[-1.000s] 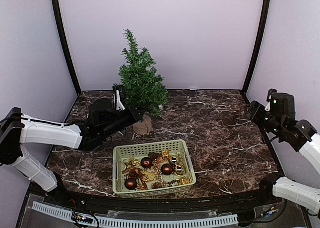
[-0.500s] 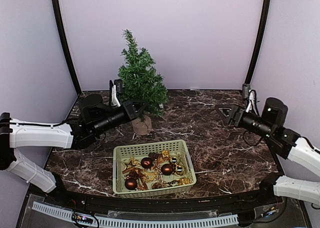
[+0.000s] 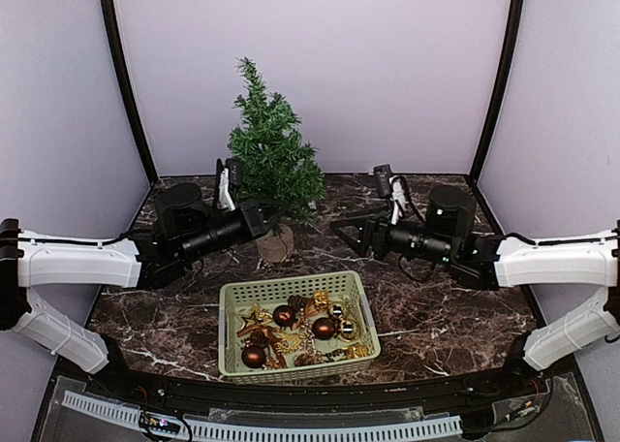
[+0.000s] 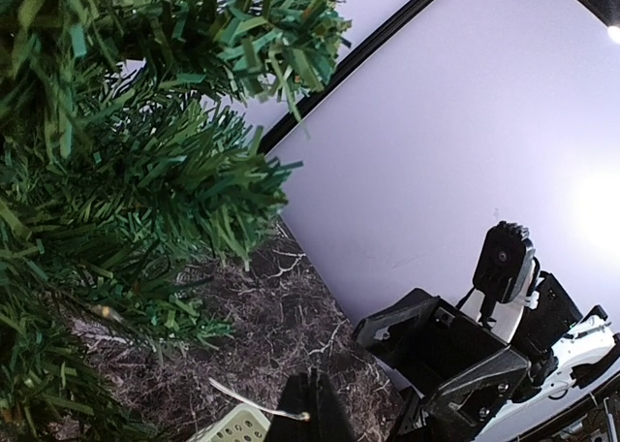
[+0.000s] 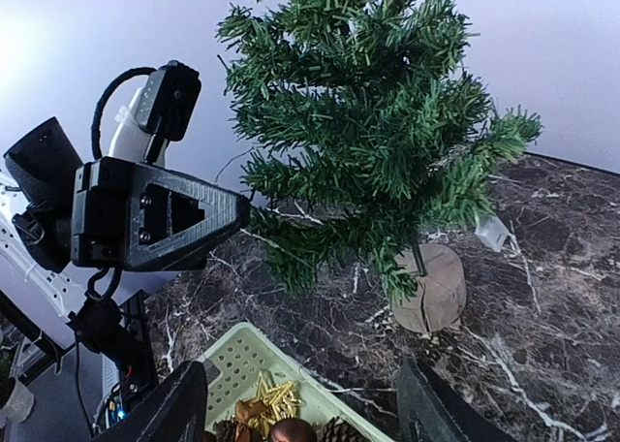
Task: Decorate the small christmas tree
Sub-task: Wrap the side of the string light in the gap of the branches.
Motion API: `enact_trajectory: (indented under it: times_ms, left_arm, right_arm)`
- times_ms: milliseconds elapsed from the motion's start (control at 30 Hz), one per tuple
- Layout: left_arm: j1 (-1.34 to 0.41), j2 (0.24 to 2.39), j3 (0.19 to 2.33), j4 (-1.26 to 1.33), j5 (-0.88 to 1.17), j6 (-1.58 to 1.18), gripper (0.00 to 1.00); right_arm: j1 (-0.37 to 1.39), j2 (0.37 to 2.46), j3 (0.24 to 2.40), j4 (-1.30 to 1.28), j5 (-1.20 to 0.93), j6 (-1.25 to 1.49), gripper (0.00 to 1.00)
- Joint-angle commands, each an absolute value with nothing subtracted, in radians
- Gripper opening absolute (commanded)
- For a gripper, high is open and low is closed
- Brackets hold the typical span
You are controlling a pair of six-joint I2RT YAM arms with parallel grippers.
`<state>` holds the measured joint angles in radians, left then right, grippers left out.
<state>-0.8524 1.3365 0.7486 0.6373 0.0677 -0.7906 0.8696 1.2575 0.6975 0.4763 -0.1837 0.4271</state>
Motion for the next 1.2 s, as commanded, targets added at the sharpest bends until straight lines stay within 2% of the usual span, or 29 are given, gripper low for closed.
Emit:
enact_trajectory:
  times_ms: [0,300,500,833,1167]
  left_arm:
    - [-0.848,1.297,0.749,0.626,0.085,-0.793,0.00]
    - [-0.838,1.273,0.742,0.608,0.087,-0.800,0.00]
    - [-0.836,1.269,0.742,0.603,0.098,-0.805,0.00]
    - [-0.832,1.259,0.750,0.603,0.113,-0.784,0.00]
    - [-0.829,1.255,0.748,0.601,0.119,-0.786,0.00]
  right_arm:
    - [0.885,1.384,0.776,0.643,-0.216,0.383,0.66]
    - [0.911,1.577,0.933,0.625,-0.205,0.279,0.58]
    - [0.947,1.656,1.012,0.587,-0.150,0.207,0.49]
    - [0.954,1.739,1.038,0.628,-0.177,0.232,0.22]
    - [0.954,1.810,1.041,0.676,-0.161,0.264,0.19]
